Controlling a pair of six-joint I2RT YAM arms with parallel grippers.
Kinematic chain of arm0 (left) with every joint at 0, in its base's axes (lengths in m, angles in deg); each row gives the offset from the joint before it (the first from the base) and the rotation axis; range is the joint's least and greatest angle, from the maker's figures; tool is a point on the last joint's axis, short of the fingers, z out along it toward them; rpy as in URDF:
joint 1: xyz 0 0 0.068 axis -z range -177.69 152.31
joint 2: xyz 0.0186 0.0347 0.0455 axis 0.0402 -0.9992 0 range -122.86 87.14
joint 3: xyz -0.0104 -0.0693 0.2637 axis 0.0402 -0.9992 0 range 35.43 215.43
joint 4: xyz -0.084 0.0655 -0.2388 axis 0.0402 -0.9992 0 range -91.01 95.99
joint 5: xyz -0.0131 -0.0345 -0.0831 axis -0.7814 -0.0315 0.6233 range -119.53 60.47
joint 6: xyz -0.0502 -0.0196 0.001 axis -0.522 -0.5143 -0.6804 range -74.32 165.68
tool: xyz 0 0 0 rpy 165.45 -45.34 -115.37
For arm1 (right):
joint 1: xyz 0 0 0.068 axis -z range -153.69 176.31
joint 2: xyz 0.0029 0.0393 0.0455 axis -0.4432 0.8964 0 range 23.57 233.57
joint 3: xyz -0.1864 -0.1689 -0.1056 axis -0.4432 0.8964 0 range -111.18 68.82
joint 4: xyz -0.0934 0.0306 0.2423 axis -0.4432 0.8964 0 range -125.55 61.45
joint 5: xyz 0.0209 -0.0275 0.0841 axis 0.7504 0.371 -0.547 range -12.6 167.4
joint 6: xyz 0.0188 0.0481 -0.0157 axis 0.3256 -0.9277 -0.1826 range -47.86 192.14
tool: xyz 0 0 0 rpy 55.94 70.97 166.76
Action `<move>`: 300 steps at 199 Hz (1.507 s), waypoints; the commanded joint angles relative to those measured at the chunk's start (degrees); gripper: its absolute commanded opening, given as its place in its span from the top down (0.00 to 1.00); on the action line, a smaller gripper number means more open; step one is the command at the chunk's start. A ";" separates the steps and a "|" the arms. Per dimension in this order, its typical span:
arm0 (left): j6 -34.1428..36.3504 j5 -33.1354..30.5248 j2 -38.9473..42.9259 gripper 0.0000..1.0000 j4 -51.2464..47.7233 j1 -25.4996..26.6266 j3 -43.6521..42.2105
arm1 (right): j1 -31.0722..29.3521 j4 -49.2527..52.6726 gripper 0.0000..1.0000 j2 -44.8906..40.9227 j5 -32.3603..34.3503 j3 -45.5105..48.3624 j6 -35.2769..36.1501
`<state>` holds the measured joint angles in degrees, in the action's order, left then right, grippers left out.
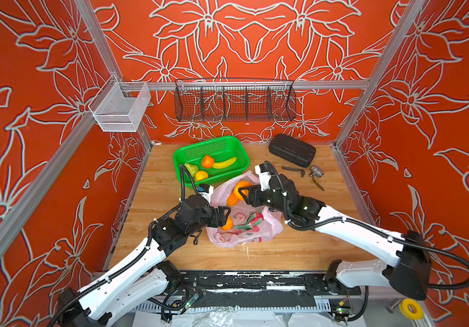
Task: Untie the knot of the plastic bag and take out the fruit
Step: 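Grasp another orange inside the bag with the right gripper and lift it out, then grasp the orange with the left gripper while the right gripper releases it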
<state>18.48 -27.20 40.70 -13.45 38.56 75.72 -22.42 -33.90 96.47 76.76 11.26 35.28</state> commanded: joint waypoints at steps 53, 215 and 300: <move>43.84 13.44 -5.45 0.10 23.91 0.40 6.87 | 7.87 3.18 0.51 -7.43 -12.54 -5.44 -7.85; 60.07 18.91 -20.36 0.38 31.36 0.39 15.74 | 8.12 0.28 0.51 -9.20 -20.62 -3.88 -11.95; 50.11 9.73 -18.62 0.51 22.78 0.28 18.01 | 8.72 3.78 0.03 -14.31 -13.88 -4.44 -13.10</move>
<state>73.52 -12.52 20.55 13.65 38.75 91.04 -14.46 -31.04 85.70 59.27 7.61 23.59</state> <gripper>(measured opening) 0.622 0.955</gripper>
